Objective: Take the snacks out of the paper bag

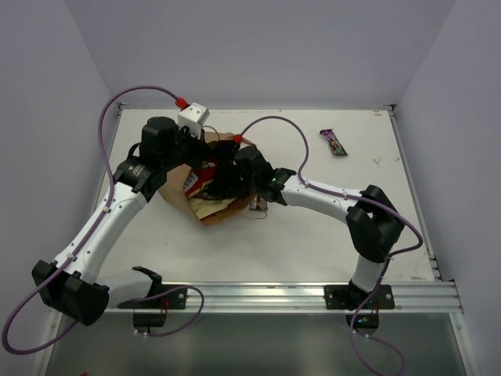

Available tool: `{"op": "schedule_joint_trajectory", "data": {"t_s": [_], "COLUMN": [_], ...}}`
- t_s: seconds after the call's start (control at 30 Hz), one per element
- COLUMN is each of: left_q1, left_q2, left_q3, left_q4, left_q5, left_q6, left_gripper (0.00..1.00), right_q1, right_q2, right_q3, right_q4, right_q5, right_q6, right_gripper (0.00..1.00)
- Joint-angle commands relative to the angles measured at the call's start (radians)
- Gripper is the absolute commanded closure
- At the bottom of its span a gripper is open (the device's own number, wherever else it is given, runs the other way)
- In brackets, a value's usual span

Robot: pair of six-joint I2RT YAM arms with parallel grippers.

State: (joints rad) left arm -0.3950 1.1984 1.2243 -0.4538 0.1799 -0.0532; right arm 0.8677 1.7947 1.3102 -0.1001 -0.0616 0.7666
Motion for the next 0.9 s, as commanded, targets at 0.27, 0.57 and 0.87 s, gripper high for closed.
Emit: {"op": "schedule_joint_trajectory", "data": {"t_s": [0.27,0.57,0.87], "left_q1": [0.005,0.005,0.005], "left_q2": [-0.022,-0.023,-0.019], "left_q3": [0.014,0.018,0.012], "left_q4": [0.061,0.061,0.064], "left_q5": [0.016,-0.011,-0.053], "left_q6": [-0.094,-0.088,-0.070], "left_gripper": [1.00,1.00,1.00], "right_q1": [-0.055,-0.058,-0.065], "right_q2": [0.058,0.009,-0.104], "right_q3": [-0.095,-0.111,-0.138], "right_q4": [0.123,0.065,0.011], "right_q5": [0.060,0.011,-0.037], "right_q6": [0.266,0.251,0.180], "right_gripper": [0.51,0.56,0.63]}}
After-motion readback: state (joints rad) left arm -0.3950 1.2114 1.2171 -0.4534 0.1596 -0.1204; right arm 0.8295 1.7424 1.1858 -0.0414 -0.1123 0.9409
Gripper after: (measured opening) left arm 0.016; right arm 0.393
